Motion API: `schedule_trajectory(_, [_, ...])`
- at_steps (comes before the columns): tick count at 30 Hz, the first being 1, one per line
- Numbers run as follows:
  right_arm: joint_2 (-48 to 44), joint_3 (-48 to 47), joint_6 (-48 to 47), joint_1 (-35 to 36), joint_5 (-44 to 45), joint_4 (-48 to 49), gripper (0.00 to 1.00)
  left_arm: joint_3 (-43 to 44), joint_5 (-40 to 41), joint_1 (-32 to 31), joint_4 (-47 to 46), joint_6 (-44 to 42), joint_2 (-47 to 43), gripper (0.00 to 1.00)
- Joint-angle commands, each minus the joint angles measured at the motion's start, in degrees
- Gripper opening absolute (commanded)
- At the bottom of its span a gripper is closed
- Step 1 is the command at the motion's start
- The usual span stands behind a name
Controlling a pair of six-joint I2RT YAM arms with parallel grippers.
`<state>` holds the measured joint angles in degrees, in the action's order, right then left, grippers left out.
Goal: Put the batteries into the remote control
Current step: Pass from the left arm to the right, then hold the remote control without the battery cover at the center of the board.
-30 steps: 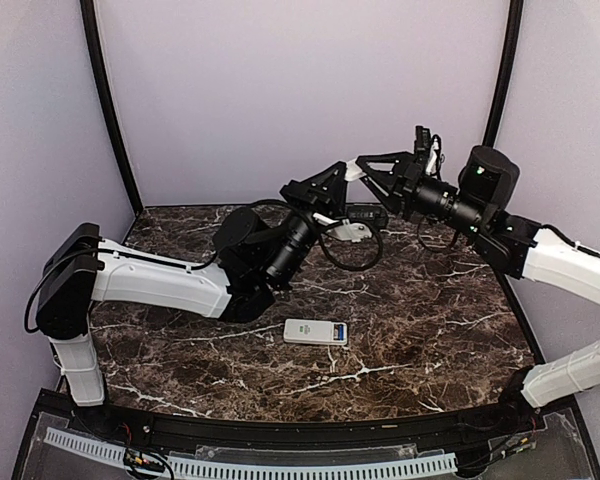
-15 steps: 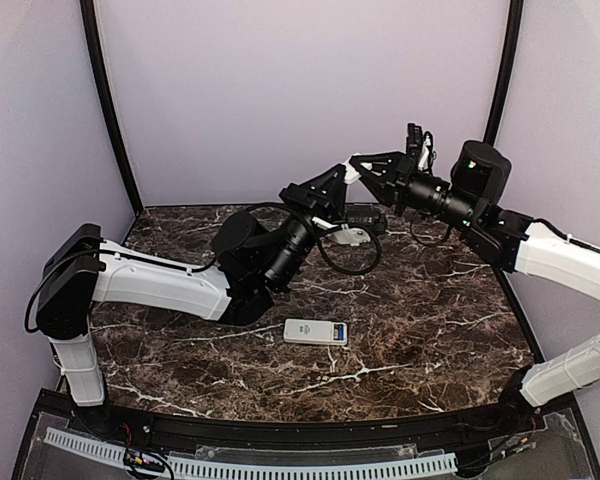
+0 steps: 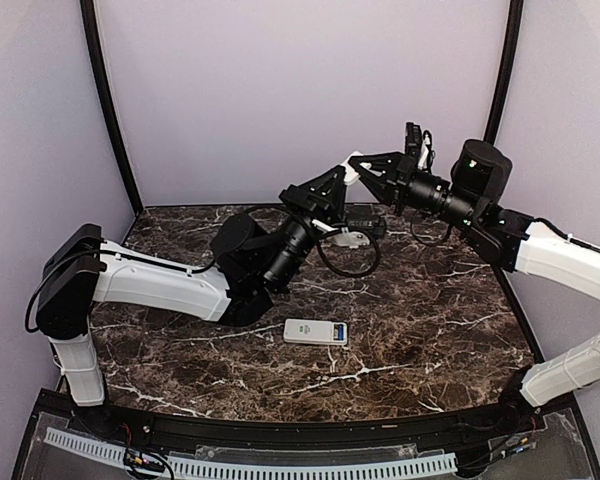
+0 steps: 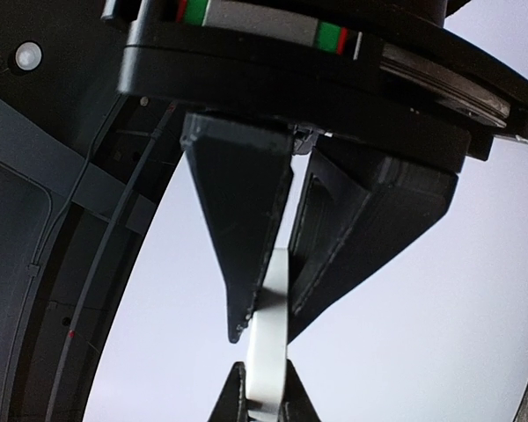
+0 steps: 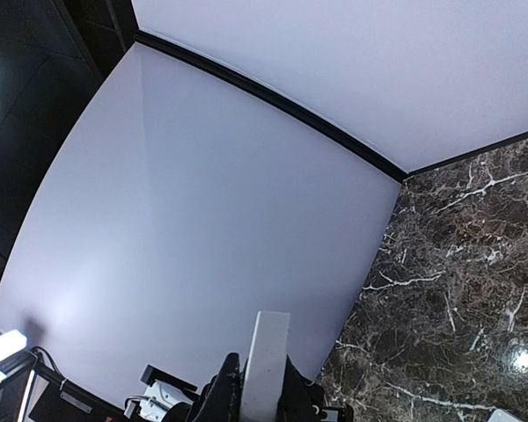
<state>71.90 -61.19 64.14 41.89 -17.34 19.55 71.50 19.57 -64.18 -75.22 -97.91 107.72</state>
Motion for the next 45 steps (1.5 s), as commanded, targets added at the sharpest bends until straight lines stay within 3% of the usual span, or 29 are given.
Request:
schedule_trajectory(1, [-0.6, -1.1, -2.6, 0.5, -0.2, 1.5, 0.01, -1.5, -2.8, -0.8, 0.7, -3.1, -0.7, 0.1])
schedule_trajectory(9, [-1.8, 0.8, -2.4, 0.4, 0.2, 2.7, 0.0, -2.3, -2.5, -0.8, -1.1, -4.6, -1.1, 0.28])
schedule_trajectory(11, [-2.2, 1.1, -2.7, 0.4, 0.6, 2.6, 0.0, -2.6, -2.4, -0.8, -1.6, -4.6, -1.2, 0.39])
schedule_trajectory(13, [-2.8, 1.3, -3.4, 0.2, 0.9, 2.2, 0.0, -3.2, -2.2, -0.8, -2.0, -4.1, -1.5, 0.57])
schedule_trajectory(15, [-3.2, 1.5, -4.3, -0.2, 0.9, 1.6, 0.0, -4.2, -2.1, -0.8, -1.9, -3.2, -2.0, 0.66])
schedule_trajectory(22, [-1.7, -0.4, -10.5, -4.4, -7.1, -5.3, 0.0, -5.9, 1.2, -1.1, 3.6, 5.5, -4.4, 0.86])
schedule_trajectory(25, [-0.1, -2.2, -15.8, -8.1, -15.6, -11.5, 0.0, -5.9, 2.9, -1.1, 18.6, 14.7, -8.3, 0.89])
schedule_trajectory(28, [1.6, -3.6, -23.8, -11.1, -23.1, -20.5, 0.0, -6.0, 0.4, -0.7, 34.7, 30.3, -14.0, 0.89])
schedule_trajectory(32, [5.1, -1.8, -30.2, -12.9, -32.1, -26.8, 0.0, -3.7, -10.8, 1.2, 56.2, 48.5, -18.2, 0.9])
schedule_trajectory(36, [7.9, 4.8, -30.8, -13.0, -35.4, -25.0, 0.0, 2.2, -23.3, 6.7, 78.9, 65.9, -16.1, 0.9])
schedule_trajectory(39, [11.0, 9.8, -29.7, -13.0, -36.2, -21.0, 0.0, 0.5, -26.0, 10.5, 84.0, 72.5, -15.0, 0.91])
schedule_trajectory(45, [20.7, 15.0, -28.7, -12.9, -40.9, -10.0, 0.0, -1.1, -23.4, 14.6, 90.5, 82.9, -11.0, 0.93])
